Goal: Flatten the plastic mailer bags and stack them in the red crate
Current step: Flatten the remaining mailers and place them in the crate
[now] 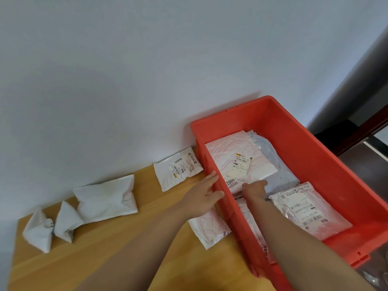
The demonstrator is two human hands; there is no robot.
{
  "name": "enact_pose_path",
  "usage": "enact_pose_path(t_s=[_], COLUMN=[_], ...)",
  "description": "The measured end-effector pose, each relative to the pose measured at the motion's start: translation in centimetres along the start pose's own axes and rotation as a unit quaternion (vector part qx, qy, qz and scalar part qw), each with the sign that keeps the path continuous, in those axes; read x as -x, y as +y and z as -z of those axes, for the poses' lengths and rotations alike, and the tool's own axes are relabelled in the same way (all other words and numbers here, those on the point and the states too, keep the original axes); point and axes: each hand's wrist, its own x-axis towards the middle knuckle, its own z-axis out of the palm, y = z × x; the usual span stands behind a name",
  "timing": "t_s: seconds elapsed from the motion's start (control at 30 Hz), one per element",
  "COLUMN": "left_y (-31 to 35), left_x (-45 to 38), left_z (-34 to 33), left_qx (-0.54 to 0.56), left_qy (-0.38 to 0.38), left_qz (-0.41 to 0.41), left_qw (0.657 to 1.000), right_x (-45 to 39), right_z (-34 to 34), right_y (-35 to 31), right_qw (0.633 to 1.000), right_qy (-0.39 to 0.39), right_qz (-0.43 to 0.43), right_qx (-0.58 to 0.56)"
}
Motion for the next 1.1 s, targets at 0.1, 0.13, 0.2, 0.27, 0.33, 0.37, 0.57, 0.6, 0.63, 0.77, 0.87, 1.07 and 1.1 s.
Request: enact_pose_path(t_s=[0.1, 0.13, 0.2, 0.27, 0.33, 0.37, 0.57, 0.6, 0.63, 0.77, 0.87, 1.07, 1.1], left_y=[-0.3, -0.5, -1.1, -2.5, -4.3, -5.2, -12.7, -14.3, -16.0, -22.6, -28.1, -33.8, -34.1], left_x=[0.1, 0.1, 0.2, 0.5, 1.1, 1.4, 4.7, 5.5, 6.3, 10.1, 13.6, 16.7, 16.6], left_z=[0.0, 0.1, 0.2, 0.5, 0.9, 1.0, 2.3, 2.5, 2.7, 3.1, 2.9, 1.7, 1.6], left_qx=[0.036, 0.05, 0.08, 0.123, 0.173, 0.201, 0.32, 0.325, 0.322, 0.204, 0.011, 0.029, 0.018], left_qy=[0.001, 0.005, 0.019, 0.047, 0.087, 0.108, 0.246, 0.266, 0.285, 0.291, 0.221, 0.143, 0.127], left_qz=[-0.002, -0.001, 0.006, 0.03, 0.065, 0.084, 0.194, 0.218, 0.24, 0.347, 0.42, 0.499, 0.496], left_qw=[0.999, 0.999, 0.997, 0.991, 0.979, 0.97, 0.894, 0.881, 0.87, 0.868, 0.88, 0.854, 0.859], right_x=[0.5, 1.0, 1.7, 3.5, 5.8, 7.1, 15.5, 16.5, 17.4, 19.5, 21.2, 21.6, 21.0], right_z=[0.5, 0.7, 1.1, 1.4, 1.3, 1.1, -4.1, -5.8, -7.6, -14.5, -19.8, -27.8, -28.8], right_y=[-0.8, -1.4, -2.8, -5.2, -7.7, -8.8, -11.3, -10.9, -10.3, -6.9, -4.3, -1.1, -0.9], right_qw=[1.0, 0.999, 0.994, 0.98, 0.959, 0.946, 0.871, 0.865, 0.859, 0.829, 0.792, 0.84, 0.855], right_qy=[0.007, 0.014, 0.018, 0.014, 0.002, -0.003, -0.154, -0.189, -0.222, -0.328, -0.38, -0.368, -0.359], right_qz=[0.014, 0.032, 0.091, 0.165, 0.245, 0.289, 0.463, 0.465, 0.462, 0.414, 0.389, 0.257, 0.228], right_qx=[-0.012, -0.023, -0.064, -0.108, -0.141, -0.149, -0.059, -0.025, 0.008, 0.182, 0.279, 0.304, 0.298])
